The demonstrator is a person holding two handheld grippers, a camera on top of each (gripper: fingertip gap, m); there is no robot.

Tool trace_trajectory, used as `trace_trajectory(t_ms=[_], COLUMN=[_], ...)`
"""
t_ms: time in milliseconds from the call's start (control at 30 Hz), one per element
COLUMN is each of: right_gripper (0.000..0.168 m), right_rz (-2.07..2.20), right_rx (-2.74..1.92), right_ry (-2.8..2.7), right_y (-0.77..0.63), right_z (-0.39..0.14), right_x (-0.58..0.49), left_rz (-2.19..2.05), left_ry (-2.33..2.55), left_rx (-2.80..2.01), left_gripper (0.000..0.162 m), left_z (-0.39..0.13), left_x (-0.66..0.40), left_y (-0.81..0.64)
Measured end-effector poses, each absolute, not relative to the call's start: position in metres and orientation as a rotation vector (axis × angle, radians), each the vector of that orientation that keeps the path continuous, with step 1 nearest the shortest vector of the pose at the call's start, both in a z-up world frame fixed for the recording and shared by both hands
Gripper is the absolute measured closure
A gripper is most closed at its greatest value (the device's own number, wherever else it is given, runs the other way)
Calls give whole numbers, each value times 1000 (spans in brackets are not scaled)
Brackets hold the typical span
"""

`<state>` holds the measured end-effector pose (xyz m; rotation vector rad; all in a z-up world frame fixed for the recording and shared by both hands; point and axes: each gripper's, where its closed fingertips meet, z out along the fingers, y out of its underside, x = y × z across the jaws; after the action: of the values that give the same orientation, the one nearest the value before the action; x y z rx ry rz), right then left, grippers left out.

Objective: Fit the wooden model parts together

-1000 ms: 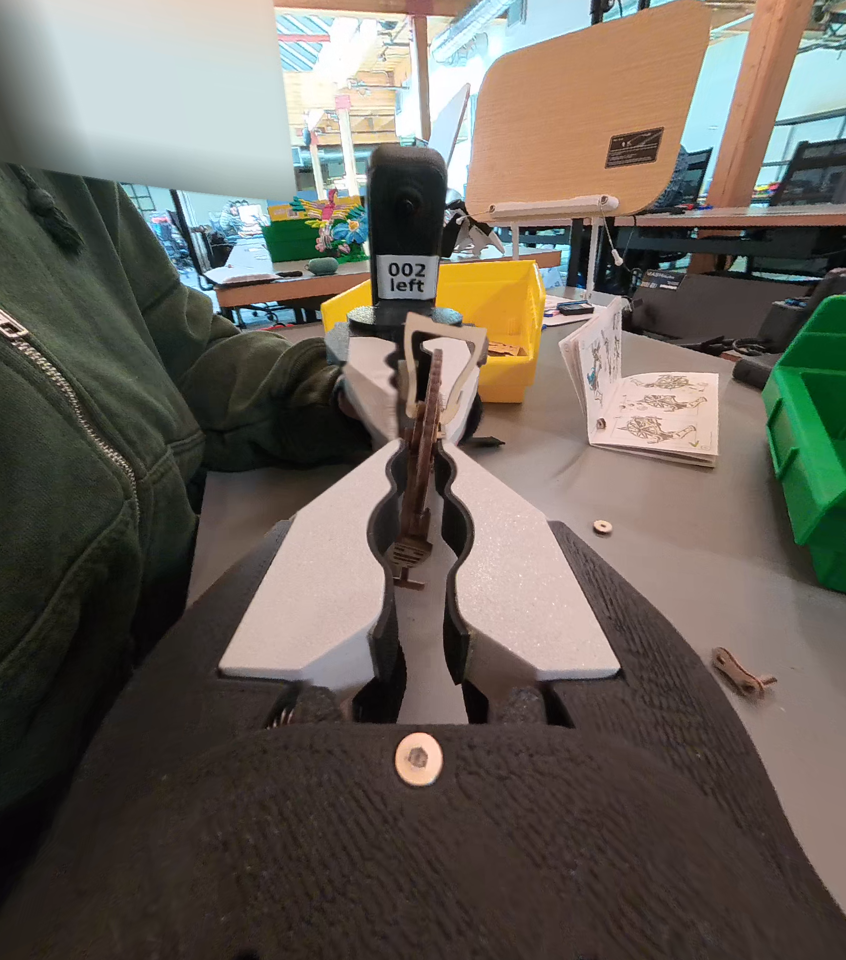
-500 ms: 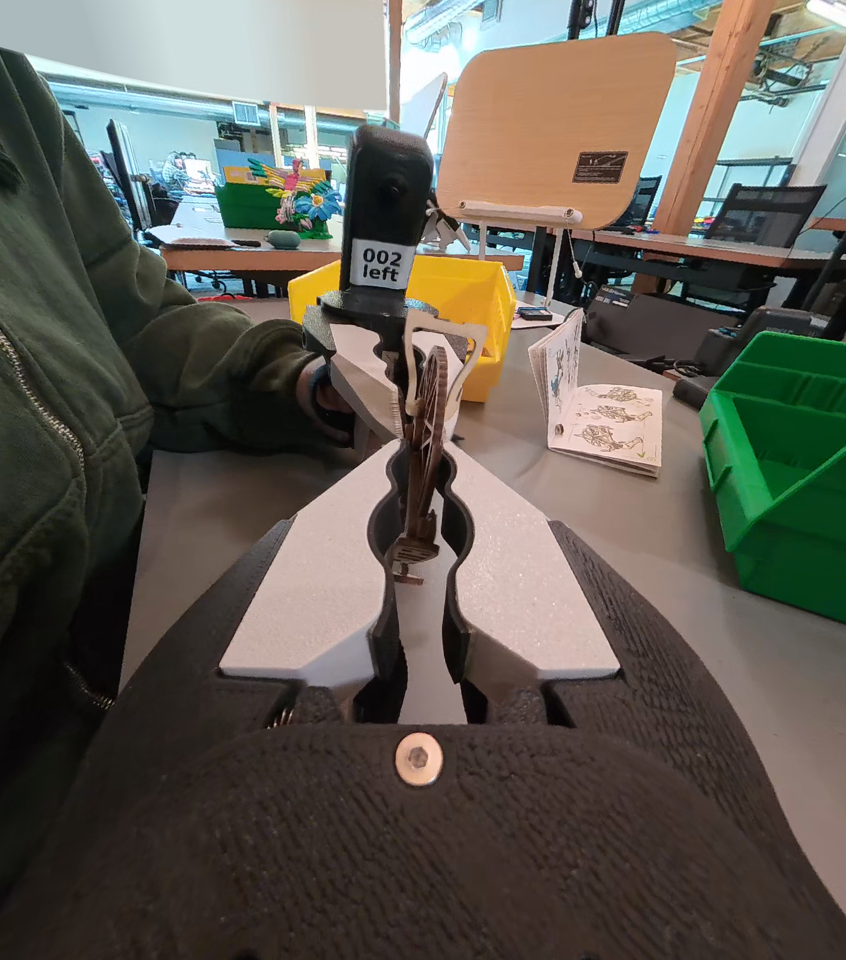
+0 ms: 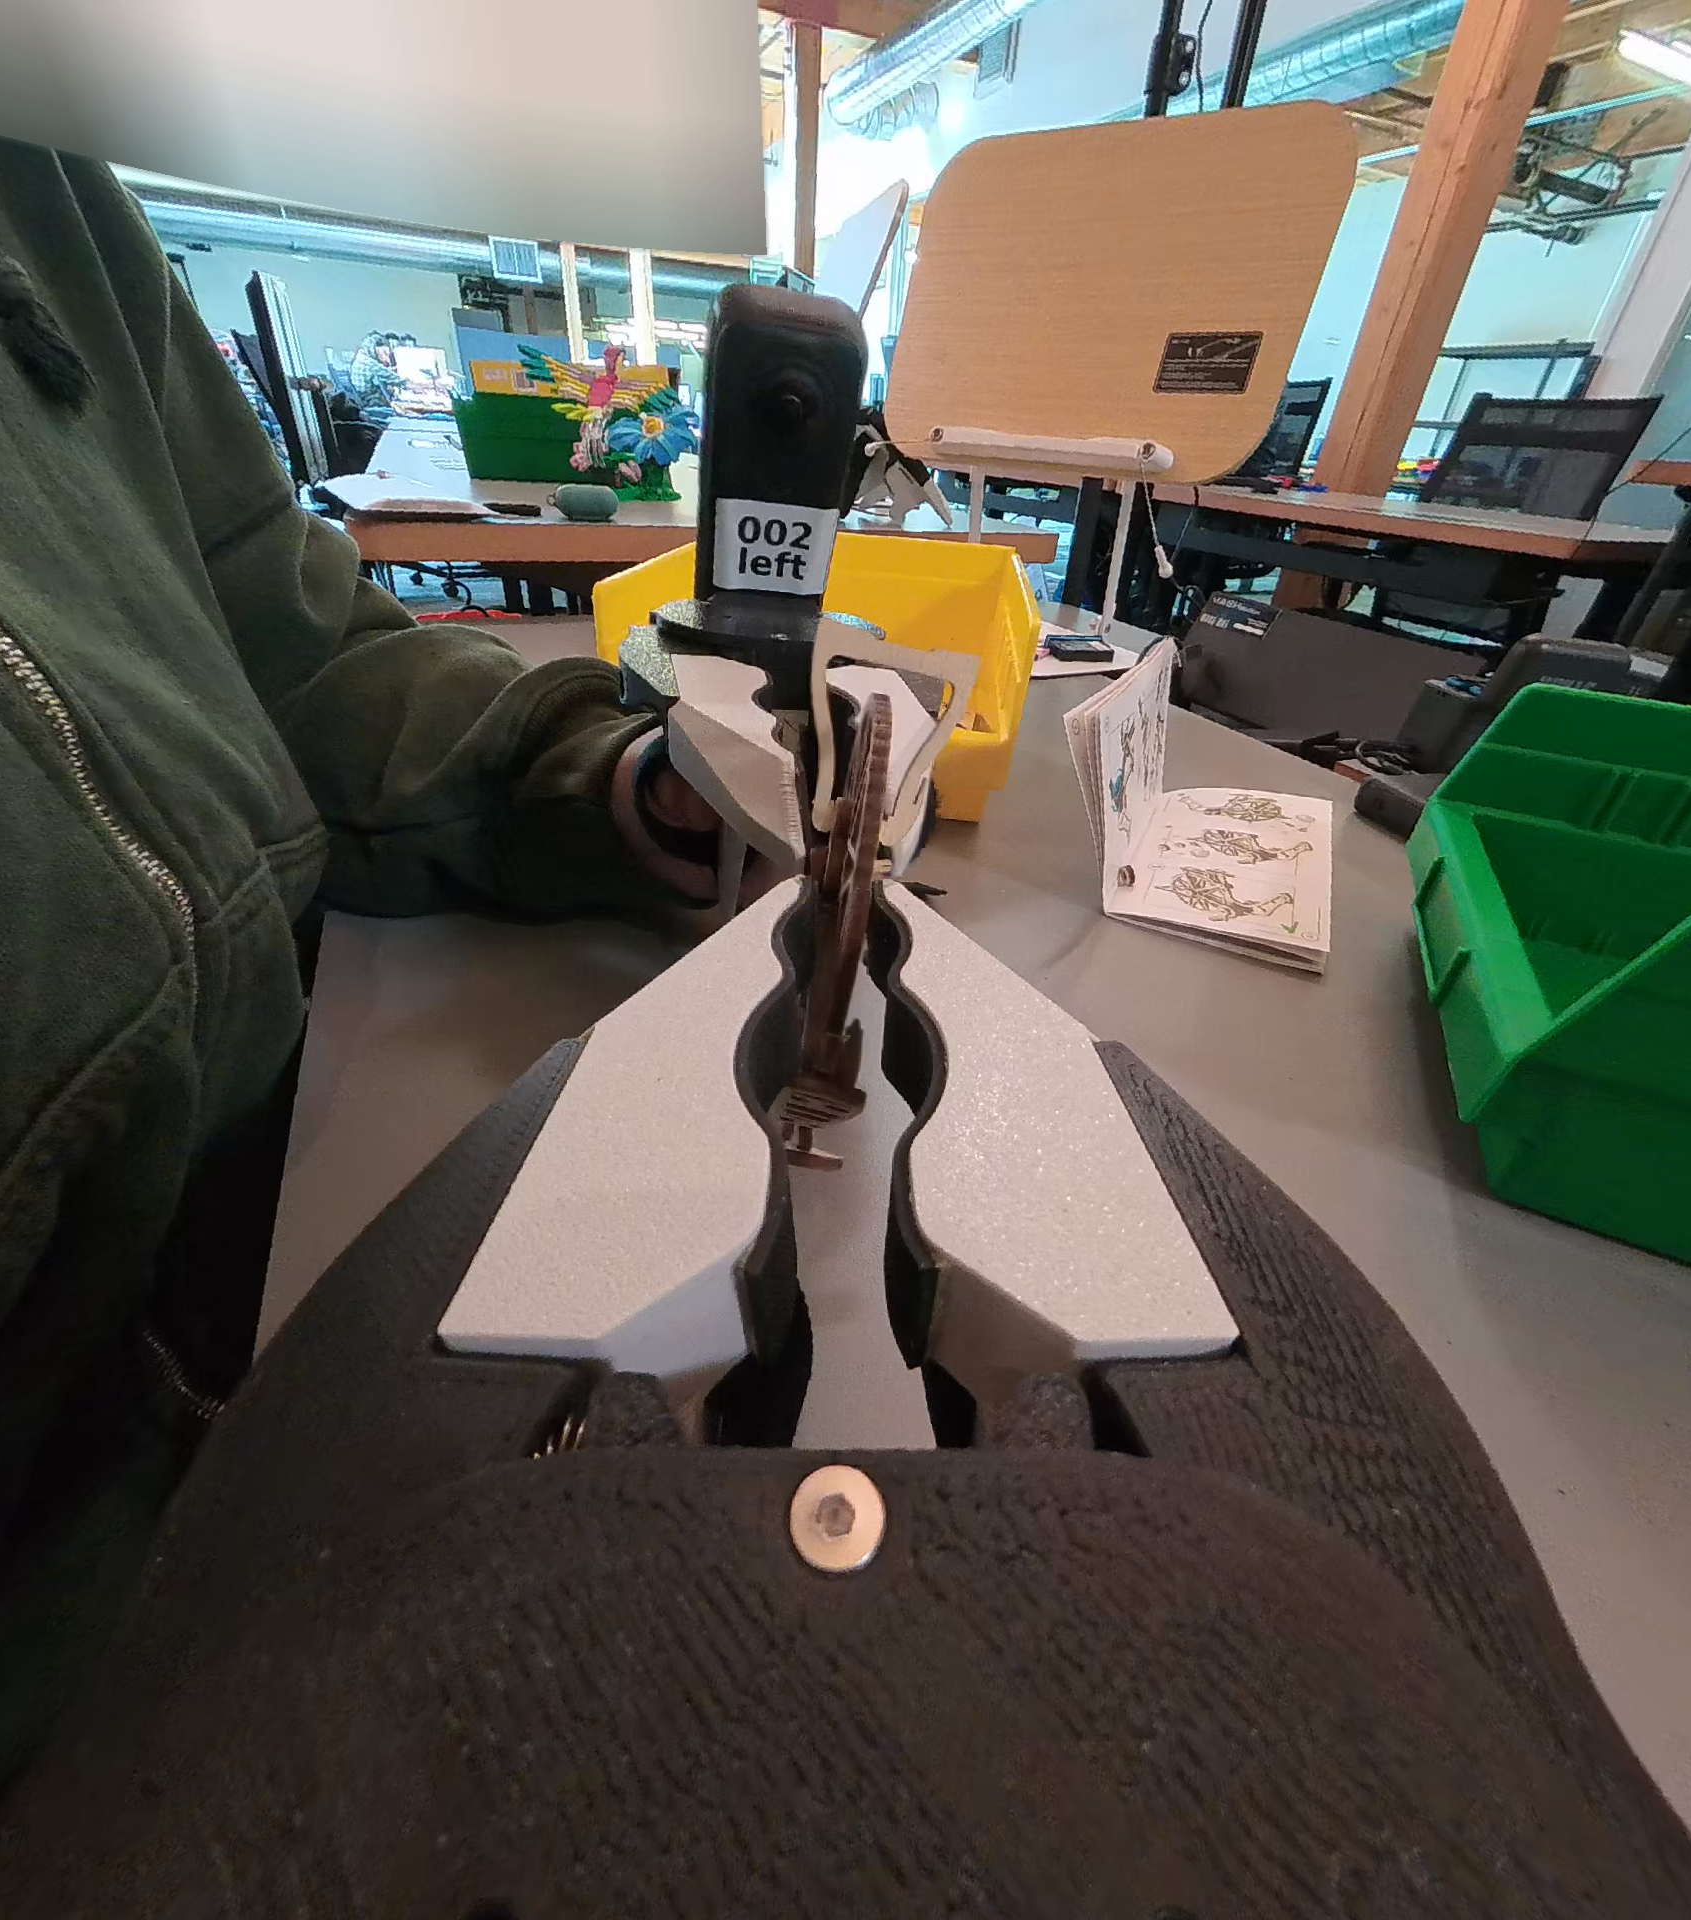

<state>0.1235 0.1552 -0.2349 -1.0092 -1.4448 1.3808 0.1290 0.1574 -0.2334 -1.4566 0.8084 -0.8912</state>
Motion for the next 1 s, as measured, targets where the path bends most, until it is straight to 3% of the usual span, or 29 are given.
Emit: trace_trajectory(t_ms=[433,700,1000], right_gripper=[159,142,154], right_rz=[1298,1210,931], right_rx=[-930,-840,-697], right_ry=[-1425,-1426,-1539], right_y=[154,150,136], right_z=[-229,-225,-237], right_x=[124,131,126], left_rz=[-577,-81,-17], left_ry=[929,1161,1240], left_rx=[-1396,-1227,-1197], left_gripper=[155,154,155], left_z=[-227,-234,-243], left_x=[131,130,132], left_y=[155,148,141])
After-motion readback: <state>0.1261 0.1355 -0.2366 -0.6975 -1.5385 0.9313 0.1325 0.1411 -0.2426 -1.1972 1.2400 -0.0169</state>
